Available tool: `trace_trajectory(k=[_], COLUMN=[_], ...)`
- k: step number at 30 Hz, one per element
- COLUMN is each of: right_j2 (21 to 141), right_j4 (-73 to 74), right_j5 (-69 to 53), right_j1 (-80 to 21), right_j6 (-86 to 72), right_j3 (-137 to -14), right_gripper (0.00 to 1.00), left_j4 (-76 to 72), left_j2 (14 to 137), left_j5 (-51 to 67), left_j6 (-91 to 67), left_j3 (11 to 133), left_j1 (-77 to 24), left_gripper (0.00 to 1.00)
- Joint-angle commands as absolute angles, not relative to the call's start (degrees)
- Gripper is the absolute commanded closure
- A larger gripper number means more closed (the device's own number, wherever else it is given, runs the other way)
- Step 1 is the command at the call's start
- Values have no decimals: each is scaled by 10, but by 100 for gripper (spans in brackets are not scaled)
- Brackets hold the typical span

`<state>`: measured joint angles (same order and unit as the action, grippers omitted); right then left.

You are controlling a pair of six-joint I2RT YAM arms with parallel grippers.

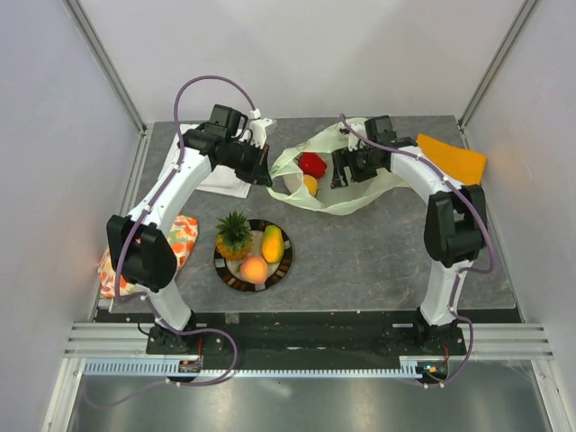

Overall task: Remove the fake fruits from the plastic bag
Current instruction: Adjust the plastic bag at the center of the board, then take out the fake fruit from the plastic bag.

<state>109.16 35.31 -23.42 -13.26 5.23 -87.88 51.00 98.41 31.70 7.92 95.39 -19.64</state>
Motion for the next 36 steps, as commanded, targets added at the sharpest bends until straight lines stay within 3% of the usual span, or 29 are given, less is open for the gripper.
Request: trace_trajectory(k=[1, 2, 4, 12, 20, 23, 26, 27, 31, 32, 36], right_j2=[1144, 1154, 1164, 1216, 1299, 1316, 1317, 1313, 1291, 1268, 1172], right_j4=[309, 304, 285, 202, 160, 163, 172, 173, 173, 171, 177], right_j5=[-276, -282, -293, -302, -223, -186, -175, -176, -203, -205, -219], right_j1=[-161, -175, -185, -231, -250, -253, -251, -250, -234, -230, -210], right_j6=[5, 1, -30, -105, -147, -142, -118, -110, -90, -74, -30], right_j3=[-949, -952, -954, -971, -1038, -1054, -1055, -1047, -1031, -1022, -926], right_gripper=[11, 2, 2, 2, 2, 9, 30, 45, 75, 91, 100], left_j4=[505, 505, 504, 503, 502, 503, 502, 502, 501, 500, 492], left_j2=[997, 998, 996, 992, 998, 997, 997, 997, 997, 998, 1006], left_j5=[307, 306, 303, 307, 309, 303, 299, 298, 288, 287, 284], left_j6=[101, 101, 102, 103, 99, 99, 99, 100, 103, 103, 100], left_j3=[996, 995, 987, 976, 976, 976, 977, 976, 980, 981, 989], left_j1=[-200, -200, -200, -200, -200, -200, -200, -200, -200, -200, -200], left_gripper=[98, 98, 98, 98, 98, 98, 98, 98, 99, 98, 99])
